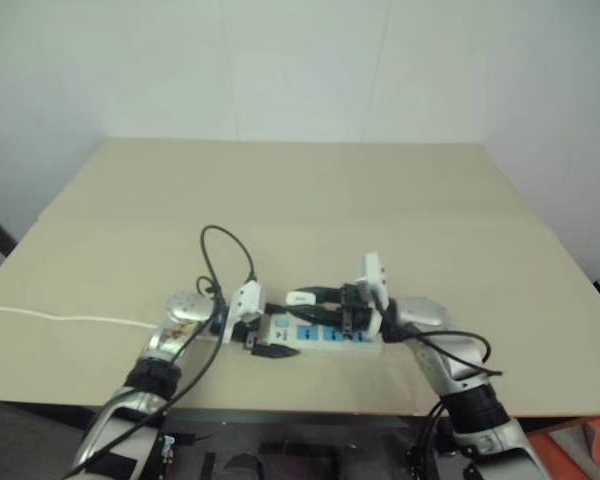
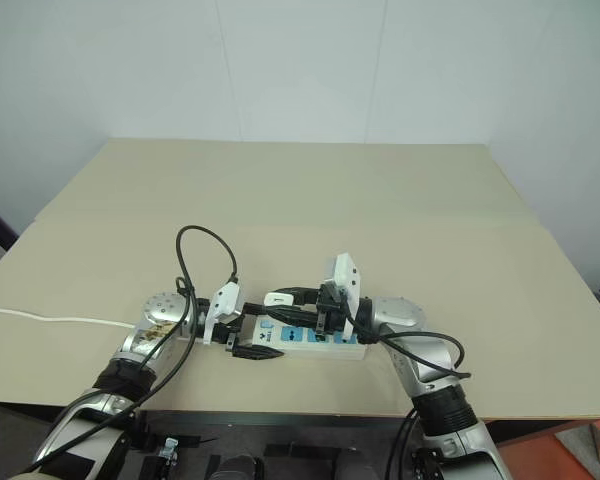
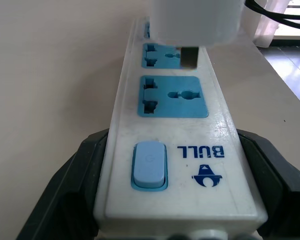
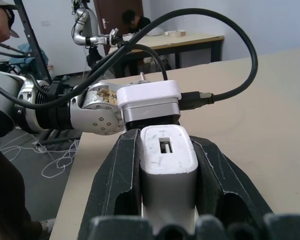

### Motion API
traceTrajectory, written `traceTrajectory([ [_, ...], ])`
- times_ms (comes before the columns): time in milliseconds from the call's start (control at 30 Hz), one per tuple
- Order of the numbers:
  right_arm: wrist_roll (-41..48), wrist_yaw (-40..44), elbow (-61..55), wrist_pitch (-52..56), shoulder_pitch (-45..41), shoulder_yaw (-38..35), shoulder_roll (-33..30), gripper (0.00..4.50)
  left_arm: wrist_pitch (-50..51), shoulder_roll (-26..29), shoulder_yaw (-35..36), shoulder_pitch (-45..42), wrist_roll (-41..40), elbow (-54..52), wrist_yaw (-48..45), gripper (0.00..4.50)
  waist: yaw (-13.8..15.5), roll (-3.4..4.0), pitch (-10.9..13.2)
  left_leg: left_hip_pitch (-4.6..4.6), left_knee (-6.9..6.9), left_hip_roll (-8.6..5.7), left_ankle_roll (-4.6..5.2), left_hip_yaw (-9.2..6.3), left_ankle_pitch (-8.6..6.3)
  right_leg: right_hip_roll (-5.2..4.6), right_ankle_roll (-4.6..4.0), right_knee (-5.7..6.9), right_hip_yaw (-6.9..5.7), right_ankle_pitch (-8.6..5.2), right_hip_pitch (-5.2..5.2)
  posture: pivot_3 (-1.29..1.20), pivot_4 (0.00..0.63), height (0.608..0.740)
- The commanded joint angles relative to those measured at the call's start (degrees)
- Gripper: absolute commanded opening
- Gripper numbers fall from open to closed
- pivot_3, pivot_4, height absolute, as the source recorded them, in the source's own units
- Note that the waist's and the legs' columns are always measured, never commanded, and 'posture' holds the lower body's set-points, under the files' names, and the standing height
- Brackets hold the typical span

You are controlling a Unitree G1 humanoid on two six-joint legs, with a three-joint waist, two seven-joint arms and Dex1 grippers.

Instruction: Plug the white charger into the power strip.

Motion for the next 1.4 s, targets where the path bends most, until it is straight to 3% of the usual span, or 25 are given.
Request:
traceTrajectory([
  [33,-0.7,0.4,0.3,-2.8,-1.2,-0.5,0.2,1.18,0.9,0.7,-1.4,1.2,0.7,-0.5,-0.2,3.3,0.0,0.0,0.0,0.0,0.0,0.0,0.0,0.0,0.0,0.0,0.0,-0.01,0.0,0.0,0.0,0.0,0.15,0.74],
  [1400,-2.8,1.2,4.7,-6.0,-1.7,-0.4,-0.7,1.18,1.0,0.6,-1.6,1.1,0.5,-0.5,-0.7,3.3,0.0,0.0,0.0,0.0,-0.01,0.0,0.0,0.0,0.0,0.0,0.01,-0.02,0.0,-0.01,0.0,0.0,0.15,0.74],
])
